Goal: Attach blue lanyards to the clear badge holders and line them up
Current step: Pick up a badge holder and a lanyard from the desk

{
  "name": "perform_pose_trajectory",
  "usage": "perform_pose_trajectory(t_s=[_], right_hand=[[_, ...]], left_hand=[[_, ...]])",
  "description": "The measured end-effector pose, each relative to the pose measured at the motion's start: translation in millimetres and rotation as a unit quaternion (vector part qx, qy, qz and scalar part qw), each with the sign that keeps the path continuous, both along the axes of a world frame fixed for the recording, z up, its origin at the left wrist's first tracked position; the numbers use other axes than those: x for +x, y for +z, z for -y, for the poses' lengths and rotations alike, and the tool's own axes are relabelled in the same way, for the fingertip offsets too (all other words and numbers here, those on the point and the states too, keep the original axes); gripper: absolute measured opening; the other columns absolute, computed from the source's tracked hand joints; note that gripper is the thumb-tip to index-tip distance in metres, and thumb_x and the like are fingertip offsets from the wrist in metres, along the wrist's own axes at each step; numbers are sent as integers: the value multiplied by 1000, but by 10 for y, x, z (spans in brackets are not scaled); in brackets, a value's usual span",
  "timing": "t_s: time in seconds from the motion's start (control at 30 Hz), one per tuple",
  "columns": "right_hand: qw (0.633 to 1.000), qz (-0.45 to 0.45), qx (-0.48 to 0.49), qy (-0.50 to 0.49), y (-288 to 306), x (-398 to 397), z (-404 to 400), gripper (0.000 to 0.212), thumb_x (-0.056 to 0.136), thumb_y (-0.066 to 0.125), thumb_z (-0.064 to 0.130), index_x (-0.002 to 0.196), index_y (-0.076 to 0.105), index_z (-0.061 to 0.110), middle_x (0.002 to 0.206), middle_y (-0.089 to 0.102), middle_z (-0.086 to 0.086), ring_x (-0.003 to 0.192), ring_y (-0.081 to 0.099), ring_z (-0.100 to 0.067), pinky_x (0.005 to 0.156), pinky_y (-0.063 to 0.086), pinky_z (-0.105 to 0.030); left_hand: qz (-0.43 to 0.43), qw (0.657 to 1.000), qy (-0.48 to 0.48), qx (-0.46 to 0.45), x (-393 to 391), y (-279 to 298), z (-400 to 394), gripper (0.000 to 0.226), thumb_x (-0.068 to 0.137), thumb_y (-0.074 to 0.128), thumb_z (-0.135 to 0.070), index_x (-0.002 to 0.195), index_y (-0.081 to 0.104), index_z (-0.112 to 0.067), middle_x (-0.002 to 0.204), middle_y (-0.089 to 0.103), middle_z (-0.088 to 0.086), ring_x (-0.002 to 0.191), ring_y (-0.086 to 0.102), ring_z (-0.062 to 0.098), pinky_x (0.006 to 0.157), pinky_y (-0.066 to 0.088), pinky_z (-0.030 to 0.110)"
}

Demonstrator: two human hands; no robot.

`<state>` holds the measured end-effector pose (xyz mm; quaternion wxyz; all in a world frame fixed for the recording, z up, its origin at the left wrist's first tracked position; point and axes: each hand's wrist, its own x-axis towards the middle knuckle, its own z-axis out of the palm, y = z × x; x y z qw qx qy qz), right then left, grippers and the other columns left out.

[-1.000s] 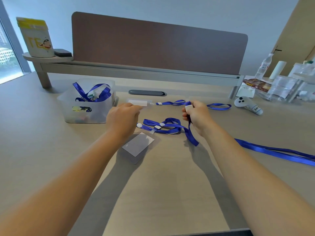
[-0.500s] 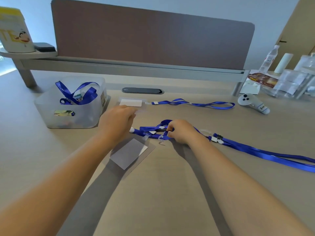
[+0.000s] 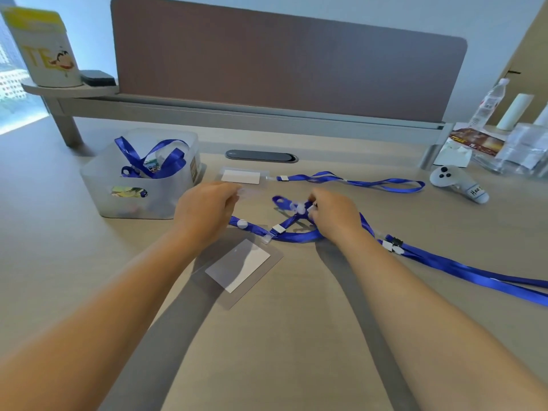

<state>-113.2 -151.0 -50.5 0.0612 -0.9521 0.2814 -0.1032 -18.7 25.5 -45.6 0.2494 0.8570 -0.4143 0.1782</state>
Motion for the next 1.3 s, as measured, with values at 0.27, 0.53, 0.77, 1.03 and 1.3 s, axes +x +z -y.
perform_pose_trajectory(t_s=[0.27,0.53,0.77,1.03,1.3], right_hand=[[979,196,56,-2,625,14,-329,24,91,46,15,103,63,3,102,68,-16,79,50,-23,66,32,-30],[893,333,291,78,959,531,-1094,10,89,55,12,80,52,11,82,59,-9,65,58,-20,78,53,-40],[831,413,361,95,1076,1378,-1650,5,91,51,9,92,56,9,90,61,-8,86,63,-25,83,55,-39],[971,196,95,96,629,2102,-1696,22,91,47,7,105,63,1,102,67,-17,87,58,-31,67,45,-34],[966,-175,-113,153,598,2112,-1756,45,88,50,3,131,50,13,128,56,-13,103,53,-29,82,45,-33]], left_hand=[[-61,992,54,-91,-7,217,-317,27,93,43,-15,113,61,-8,96,69,16,77,54,21,71,47,35],[-104,975,118,-157,218,399,-1108,27,92,46,-21,113,62,-13,114,65,15,87,52,23,68,40,27],[-127,958,176,-185,679,430,-1669,27,92,46,-15,112,62,-8,117,66,14,103,59,31,87,46,34],[-145,954,188,-183,1122,337,-1840,27,91,47,-15,112,62,-9,117,66,12,106,59,31,92,46,36],[-131,961,183,-161,1148,310,-1834,28,92,47,-16,116,60,-9,119,64,12,105,59,29,90,47,33]])
